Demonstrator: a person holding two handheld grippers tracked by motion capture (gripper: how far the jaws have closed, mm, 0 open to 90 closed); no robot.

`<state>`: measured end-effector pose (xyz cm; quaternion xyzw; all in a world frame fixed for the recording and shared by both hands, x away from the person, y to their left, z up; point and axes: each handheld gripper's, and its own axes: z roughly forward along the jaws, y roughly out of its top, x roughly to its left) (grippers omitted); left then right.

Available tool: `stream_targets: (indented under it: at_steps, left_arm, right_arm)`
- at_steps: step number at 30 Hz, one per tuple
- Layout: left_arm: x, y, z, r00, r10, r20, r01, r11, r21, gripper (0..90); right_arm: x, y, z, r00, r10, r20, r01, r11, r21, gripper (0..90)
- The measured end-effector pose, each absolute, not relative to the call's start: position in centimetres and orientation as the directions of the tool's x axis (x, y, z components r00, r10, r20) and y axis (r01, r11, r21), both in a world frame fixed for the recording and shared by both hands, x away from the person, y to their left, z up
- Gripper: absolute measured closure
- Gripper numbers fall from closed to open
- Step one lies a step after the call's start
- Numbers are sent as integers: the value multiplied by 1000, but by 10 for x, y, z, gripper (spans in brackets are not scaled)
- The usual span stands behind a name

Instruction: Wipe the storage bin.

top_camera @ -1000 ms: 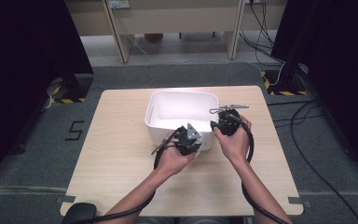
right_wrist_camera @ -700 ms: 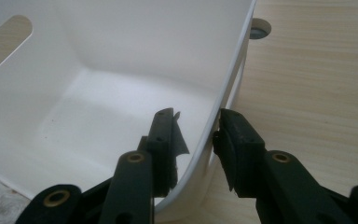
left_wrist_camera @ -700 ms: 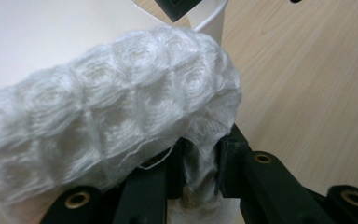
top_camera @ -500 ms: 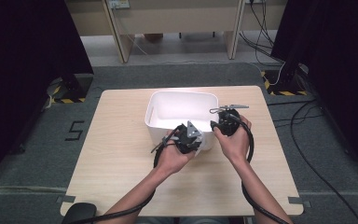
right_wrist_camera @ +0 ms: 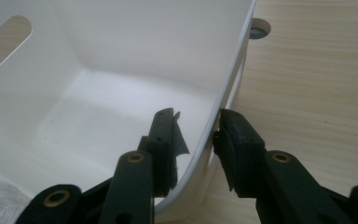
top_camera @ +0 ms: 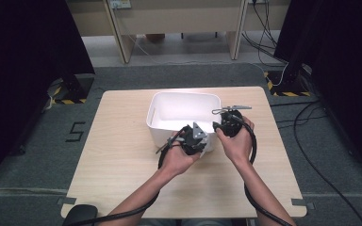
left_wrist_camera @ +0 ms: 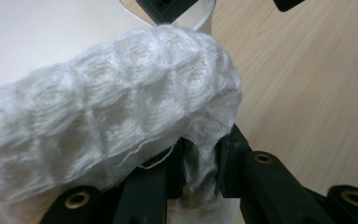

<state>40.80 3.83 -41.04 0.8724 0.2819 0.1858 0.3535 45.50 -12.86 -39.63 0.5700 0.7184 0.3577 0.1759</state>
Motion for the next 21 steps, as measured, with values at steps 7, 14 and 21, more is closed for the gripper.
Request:
stream_targets:
  at_steps: [7, 14, 21]
  left_arm:
    - [408, 37, -411, 773, 622, 126, 358, -592, 723, 759]
    - [408, 36, -414, 776, 618, 126, 357, -596, 719, 759]
    - [409, 34, -418, 776, 618, 125, 360, -596, 717, 759]
  right_arm:
    - [455, -129, -396, -290, 945, 154, 692, 96, 715, 673]
    - [455, -129, -396, -291, 944, 154, 691, 96, 716, 673]
    - [455, -129, -397, -292, 944, 154, 690, 96, 717, 672]
